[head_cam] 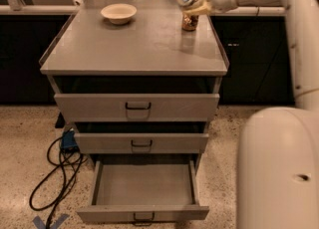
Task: Pick redbull can from bottom drawer and place on counter
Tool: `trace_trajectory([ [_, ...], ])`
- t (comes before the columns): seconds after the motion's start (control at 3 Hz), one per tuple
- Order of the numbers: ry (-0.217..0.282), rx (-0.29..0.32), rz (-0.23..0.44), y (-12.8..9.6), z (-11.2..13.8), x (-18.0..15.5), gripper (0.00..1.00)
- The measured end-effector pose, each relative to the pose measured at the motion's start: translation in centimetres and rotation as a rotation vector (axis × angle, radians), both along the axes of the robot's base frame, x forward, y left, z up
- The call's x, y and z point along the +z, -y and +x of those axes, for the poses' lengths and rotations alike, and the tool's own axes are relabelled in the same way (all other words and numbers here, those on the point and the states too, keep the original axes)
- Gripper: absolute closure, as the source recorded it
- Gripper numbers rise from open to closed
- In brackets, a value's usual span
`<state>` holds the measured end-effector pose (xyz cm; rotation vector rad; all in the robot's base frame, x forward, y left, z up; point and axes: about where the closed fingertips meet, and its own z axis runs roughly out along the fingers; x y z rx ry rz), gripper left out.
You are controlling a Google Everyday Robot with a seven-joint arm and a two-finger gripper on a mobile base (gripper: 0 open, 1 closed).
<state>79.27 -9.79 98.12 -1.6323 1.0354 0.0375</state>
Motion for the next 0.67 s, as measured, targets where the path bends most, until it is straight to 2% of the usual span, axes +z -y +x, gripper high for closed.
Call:
trace_trajectory([
  [0.33, -0.16, 0.123, -0.237, -4.0, -1.0, -7.9, 1.0],
  [0.67, -0.281, 0.213, -0.379, -5.1, -2.4, -13.6, 1.0],
])
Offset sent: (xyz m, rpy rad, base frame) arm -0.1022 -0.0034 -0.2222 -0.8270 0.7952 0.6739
